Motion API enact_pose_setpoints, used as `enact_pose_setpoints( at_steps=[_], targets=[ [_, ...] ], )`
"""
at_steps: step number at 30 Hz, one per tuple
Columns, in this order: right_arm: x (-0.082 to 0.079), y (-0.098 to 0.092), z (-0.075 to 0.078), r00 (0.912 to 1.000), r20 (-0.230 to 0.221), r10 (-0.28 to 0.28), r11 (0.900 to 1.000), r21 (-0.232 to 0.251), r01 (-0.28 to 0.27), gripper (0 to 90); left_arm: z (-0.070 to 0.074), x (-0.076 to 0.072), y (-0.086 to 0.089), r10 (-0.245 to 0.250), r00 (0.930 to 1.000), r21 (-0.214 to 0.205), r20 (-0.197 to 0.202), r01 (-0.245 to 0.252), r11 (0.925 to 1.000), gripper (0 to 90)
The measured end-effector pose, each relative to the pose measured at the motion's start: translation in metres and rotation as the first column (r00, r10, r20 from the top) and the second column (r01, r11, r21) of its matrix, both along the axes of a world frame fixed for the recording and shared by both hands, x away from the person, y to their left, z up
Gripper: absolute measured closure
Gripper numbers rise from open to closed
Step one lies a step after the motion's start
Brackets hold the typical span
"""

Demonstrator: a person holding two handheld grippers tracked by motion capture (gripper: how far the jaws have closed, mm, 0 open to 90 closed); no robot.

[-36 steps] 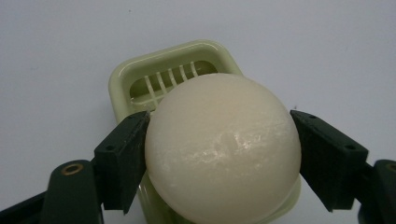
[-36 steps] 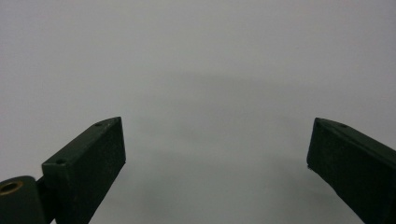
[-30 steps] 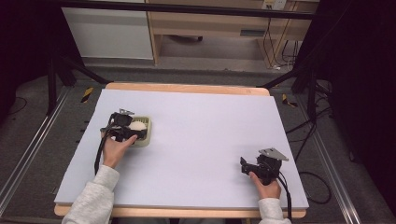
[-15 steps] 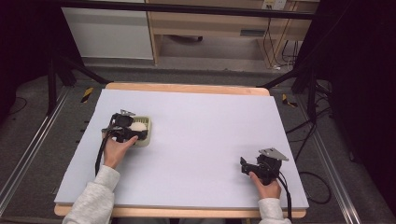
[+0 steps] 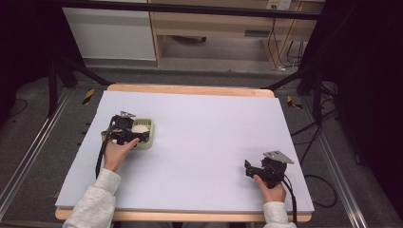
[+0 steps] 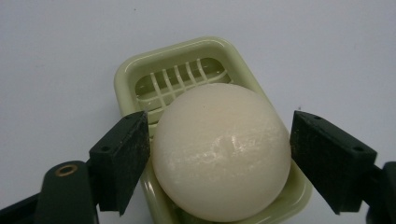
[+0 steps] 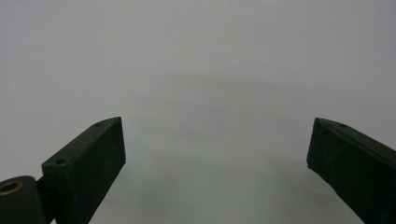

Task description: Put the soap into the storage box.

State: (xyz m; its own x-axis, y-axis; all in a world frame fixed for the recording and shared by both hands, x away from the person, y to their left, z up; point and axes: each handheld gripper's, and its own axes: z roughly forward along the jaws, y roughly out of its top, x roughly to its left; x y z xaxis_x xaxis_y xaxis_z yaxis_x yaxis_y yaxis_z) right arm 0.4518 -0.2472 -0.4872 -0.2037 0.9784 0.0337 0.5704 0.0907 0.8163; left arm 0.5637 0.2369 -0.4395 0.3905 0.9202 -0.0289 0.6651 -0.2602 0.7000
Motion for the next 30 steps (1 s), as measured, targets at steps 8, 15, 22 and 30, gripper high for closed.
enact_pose_setpoints(
  at_steps=[8,15,22,30],
  targets=[
    [0.0,0.0,0.0,1.0,0.002,-0.001,1.0,0.001,0.001,4.8,0.007,-0.014,0.006,0.001,0.9997,-0.036,0.023,-0.001,0.9994,19.0],
    [0.0,0.0,0.0,1.0,0.002,0.001,1.0,0.003,-0.001,4.8,0.007,-0.03,0.013,0.005,0.9992,-0.072,0.039,-0.002,0.9974,19.0],
    [0.0,-0.001,0.0,1.0,0.002,0.0,1.0,0.004,0.0,4.8,0.008,-0.046,0.017,0.001,0.9974,-0.068,0.072,0.004,0.9976,19.1],
    [0.0,-0.001,0.0,1.0,0.001,-0.002,1.0,0.005,0.002,4.8,-0.001,-0.067,0.027,-0.002,0.9955,-0.061,0.095,0.008,0.9981,20.4]
  ],
)
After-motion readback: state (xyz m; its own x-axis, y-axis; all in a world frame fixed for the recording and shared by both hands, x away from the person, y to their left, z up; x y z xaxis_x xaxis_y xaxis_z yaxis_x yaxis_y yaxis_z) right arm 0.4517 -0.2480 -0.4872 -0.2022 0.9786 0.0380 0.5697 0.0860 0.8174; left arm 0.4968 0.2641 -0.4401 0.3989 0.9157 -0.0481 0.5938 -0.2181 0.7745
